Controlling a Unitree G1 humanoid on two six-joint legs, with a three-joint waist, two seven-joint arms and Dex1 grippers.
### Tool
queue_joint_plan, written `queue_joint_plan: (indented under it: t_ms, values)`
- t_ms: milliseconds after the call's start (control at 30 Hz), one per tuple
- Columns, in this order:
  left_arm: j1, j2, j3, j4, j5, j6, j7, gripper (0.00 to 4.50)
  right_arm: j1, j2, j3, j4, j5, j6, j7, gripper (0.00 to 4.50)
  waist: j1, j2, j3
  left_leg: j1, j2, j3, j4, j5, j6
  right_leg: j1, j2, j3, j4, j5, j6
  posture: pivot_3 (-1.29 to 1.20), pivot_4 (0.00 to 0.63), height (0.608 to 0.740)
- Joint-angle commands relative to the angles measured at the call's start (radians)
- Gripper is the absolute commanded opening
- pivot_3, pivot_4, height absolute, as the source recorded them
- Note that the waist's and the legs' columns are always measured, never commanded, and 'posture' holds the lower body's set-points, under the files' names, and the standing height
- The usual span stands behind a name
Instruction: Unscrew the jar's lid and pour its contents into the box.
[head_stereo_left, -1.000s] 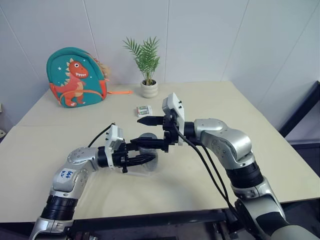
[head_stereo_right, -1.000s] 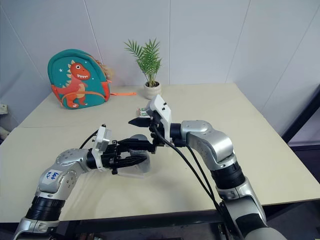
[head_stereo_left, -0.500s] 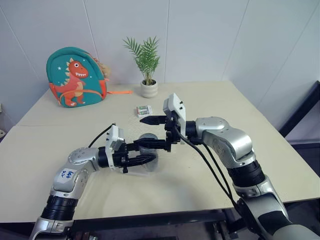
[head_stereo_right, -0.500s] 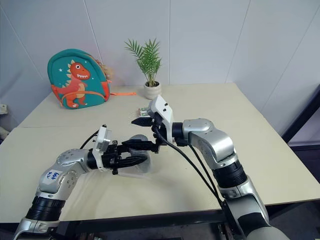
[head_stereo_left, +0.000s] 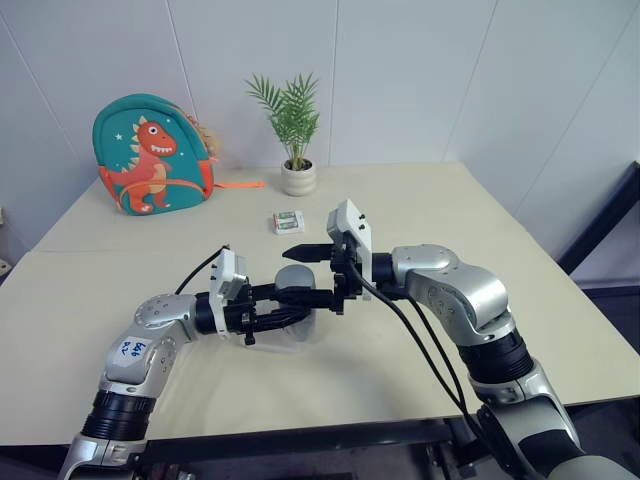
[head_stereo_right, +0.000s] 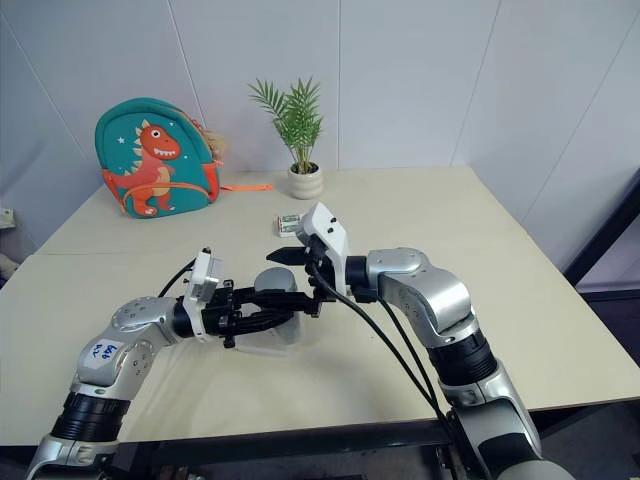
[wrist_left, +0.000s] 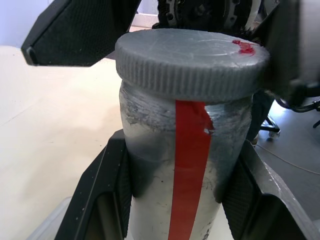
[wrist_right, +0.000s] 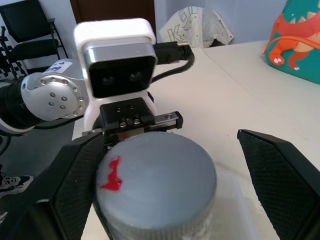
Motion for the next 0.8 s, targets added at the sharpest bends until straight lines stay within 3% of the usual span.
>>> queue_joint_plan:
  t_ms: [33, 567, 800]
  values:
    - [-0.015, 0.000, 0.016, -0.027, -0.016, -0.015, -0.007, 1.95, -0.018, -0.019, -0.028, 0.015, -0.011, -0.037, 0.005, 4.46, 0.000, 0.000, 0.000, 0.000, 0.000, 0.000, 0.000, 0.000, 0.000, 0.000, 0.000, 0.000, 0.000, 0.000, 0.000, 0.00, 0.150, 0.740]
    - [-0.008, 0.000, 0.019, -0.030, -0.025, -0.022, -0.010, 1.95, 0.019, -0.185, -0.146, 0.165, 0.029, -0.094, 0.093, 4.46, 0.003, 0.000, 0.000, 0.000, 0.000, 0.000, 0.000, 0.000, 0.000, 0.000, 0.000, 0.000, -0.001, 0.000, 0.000, 0.00, 0.150, 0.740]
    - [-0.006, 0.001, 0.027, -0.027, -0.020, -0.021, -0.018, 1.95, 0.049, -0.232, -0.176, 0.137, 0.064, -0.075, 0.154, 4.46, -0.004, 0.000, 0.000, 0.000, 0.000, 0.001, -0.001, 0.000, 0.000, 0.000, 0.000, 0.001, -0.001, 0.000, 0.000, 0.00, 0.150, 0.740]
